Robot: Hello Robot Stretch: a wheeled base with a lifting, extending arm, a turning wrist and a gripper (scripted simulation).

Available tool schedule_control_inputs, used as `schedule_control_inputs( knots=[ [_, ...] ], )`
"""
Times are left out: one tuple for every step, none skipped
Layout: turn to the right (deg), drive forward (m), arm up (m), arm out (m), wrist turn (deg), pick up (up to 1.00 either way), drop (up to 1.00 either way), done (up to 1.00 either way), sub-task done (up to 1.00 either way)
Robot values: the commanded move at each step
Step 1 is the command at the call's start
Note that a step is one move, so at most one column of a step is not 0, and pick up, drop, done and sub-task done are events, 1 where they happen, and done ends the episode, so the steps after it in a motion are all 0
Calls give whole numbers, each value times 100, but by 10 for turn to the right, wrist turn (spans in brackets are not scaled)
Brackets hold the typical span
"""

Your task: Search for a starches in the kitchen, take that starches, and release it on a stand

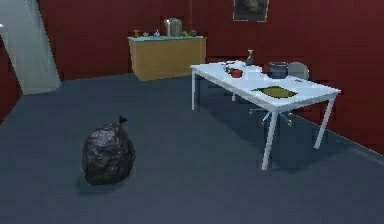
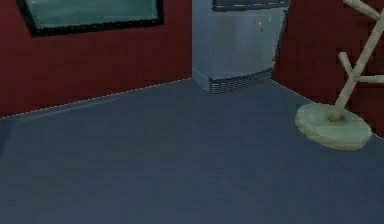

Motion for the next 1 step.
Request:
schedule_control_inputs(
  knots=[
    [0, 100, 0, 0, 0, 0, 0, 0, 0]
  ],
)
